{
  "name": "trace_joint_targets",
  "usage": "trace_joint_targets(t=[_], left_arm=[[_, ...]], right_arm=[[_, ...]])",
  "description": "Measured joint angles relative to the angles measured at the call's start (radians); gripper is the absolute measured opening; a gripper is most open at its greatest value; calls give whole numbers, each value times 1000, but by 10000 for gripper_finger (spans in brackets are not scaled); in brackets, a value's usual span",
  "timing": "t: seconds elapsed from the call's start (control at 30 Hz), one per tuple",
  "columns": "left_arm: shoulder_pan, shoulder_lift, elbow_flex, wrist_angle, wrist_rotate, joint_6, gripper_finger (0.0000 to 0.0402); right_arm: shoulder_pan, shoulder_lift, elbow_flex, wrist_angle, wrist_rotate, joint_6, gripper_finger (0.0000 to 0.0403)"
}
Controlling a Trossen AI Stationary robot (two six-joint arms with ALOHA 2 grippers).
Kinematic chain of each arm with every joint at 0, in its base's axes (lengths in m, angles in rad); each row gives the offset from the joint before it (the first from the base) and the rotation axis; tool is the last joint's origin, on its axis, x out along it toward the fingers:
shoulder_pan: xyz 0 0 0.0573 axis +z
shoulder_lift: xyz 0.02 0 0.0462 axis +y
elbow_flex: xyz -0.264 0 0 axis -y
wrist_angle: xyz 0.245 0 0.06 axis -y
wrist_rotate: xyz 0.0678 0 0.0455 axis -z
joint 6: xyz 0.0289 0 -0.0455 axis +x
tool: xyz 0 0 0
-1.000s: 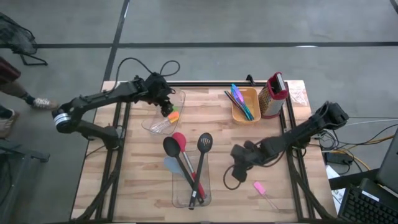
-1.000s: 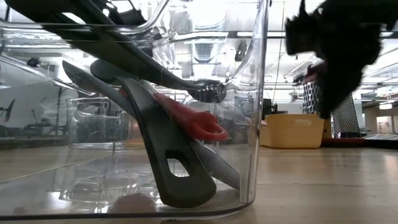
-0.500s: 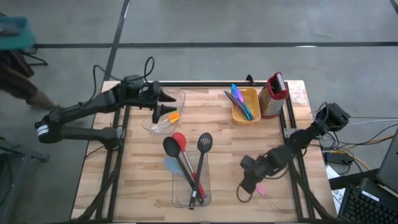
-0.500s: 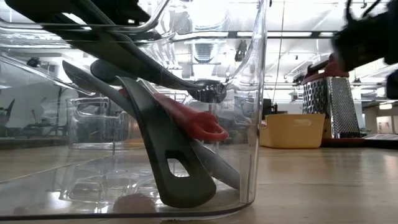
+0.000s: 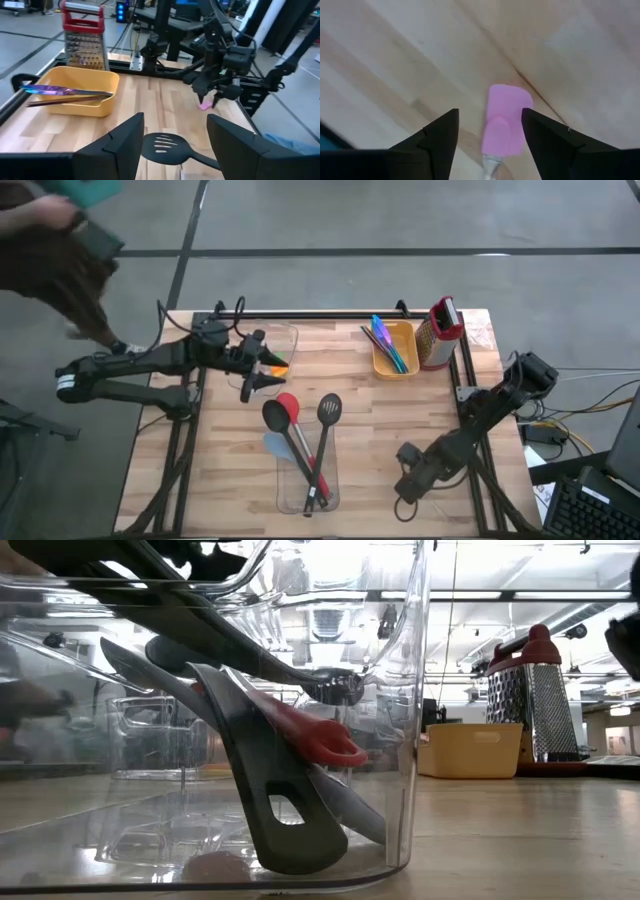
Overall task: Pick & Place Kitchen Items
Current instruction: Put the pink spatula into the top transparent bin
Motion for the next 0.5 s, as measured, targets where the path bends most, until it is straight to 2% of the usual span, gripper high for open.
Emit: trace_joint_targets(t=[0.3, 0.5], left_arm=[[-16, 1, -23, 25, 0, -2, 222], [-19, 1, -24, 32, 0, -2, 222]], right_arm=[[5, 129, 46, 0, -63, -25, 198], [10, 186, 103, -103, -70, -82, 171]])
